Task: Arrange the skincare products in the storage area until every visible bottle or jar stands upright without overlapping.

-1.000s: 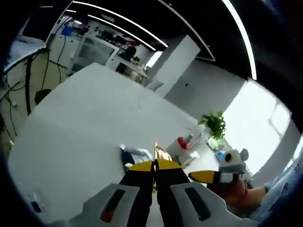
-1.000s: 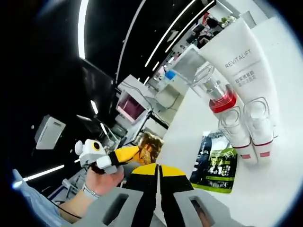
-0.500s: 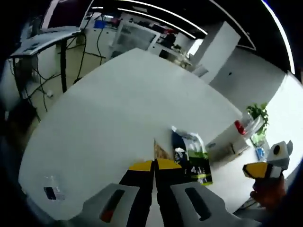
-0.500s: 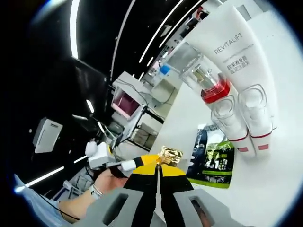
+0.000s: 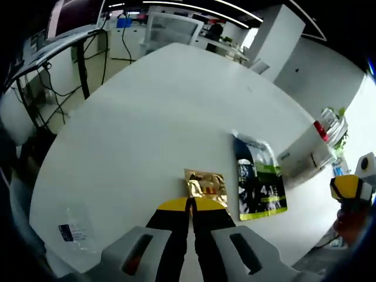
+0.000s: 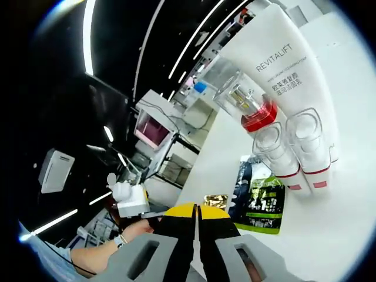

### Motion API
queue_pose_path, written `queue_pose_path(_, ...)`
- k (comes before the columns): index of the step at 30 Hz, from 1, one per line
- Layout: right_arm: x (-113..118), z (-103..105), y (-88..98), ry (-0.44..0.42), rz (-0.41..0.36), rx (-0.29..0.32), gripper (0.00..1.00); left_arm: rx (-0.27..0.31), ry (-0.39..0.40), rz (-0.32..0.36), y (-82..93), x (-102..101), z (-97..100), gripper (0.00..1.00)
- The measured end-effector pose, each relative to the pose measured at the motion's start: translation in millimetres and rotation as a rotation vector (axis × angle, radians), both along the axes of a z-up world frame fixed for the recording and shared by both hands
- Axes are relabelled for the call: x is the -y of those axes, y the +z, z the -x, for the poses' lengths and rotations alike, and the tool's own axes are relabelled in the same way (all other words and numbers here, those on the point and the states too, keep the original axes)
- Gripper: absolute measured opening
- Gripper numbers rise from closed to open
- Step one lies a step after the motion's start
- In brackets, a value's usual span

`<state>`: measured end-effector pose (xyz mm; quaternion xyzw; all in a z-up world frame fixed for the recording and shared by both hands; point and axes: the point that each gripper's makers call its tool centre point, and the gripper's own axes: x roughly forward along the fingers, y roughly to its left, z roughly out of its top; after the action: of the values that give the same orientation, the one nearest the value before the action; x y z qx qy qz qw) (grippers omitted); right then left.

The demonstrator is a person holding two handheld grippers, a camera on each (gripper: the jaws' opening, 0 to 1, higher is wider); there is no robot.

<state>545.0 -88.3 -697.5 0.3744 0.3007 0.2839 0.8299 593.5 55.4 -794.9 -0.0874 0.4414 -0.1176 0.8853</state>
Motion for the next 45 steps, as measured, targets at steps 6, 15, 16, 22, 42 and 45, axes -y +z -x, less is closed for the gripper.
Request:
queue_pose_path(6, -1.1, 1.2, -0.7, 0.002, 0.000, -0.009, 0.00, -0.024, -0.019, -0.016, -5.2, -1.1, 2.8, 0.00)
queue_pose_path(15, -1.0, 1.6, -2.7, 0.004, 0.003, -0.018, 0.00, 0.064, -0.149, -0.149, 2.6, 4.3, -2.7, 0.18)
queue_pose_path(16, -1.1, 1.7, -2.9, 0.004, 0.002, -0.020, 0.00, 0.079, -0.181, -0.159, 3.3, 8.7, -3.1, 0.19)
queue_pose_path(22, -2.6, 3.1, -3.8, 0.012, 0.008, -0.025, 0.00, 0.100, -0.387, -0.244, -0.9, 30.8, -0.2, 0.27)
queue_pose_path(42, -3.1, 5.7, -16.2, 0.037, 0.082, -0.031, 0.00, 0.063, -0.561, -0.299, -20.6, 35.4, 2.6, 0.33)
queue_pose_path(45, -0.7, 4.9, -15.1, 0.026, 0.072, -0.035, 0.00, 0.127, -0.570, -0.235, -15.0, 39.2, -3.1, 0.33)
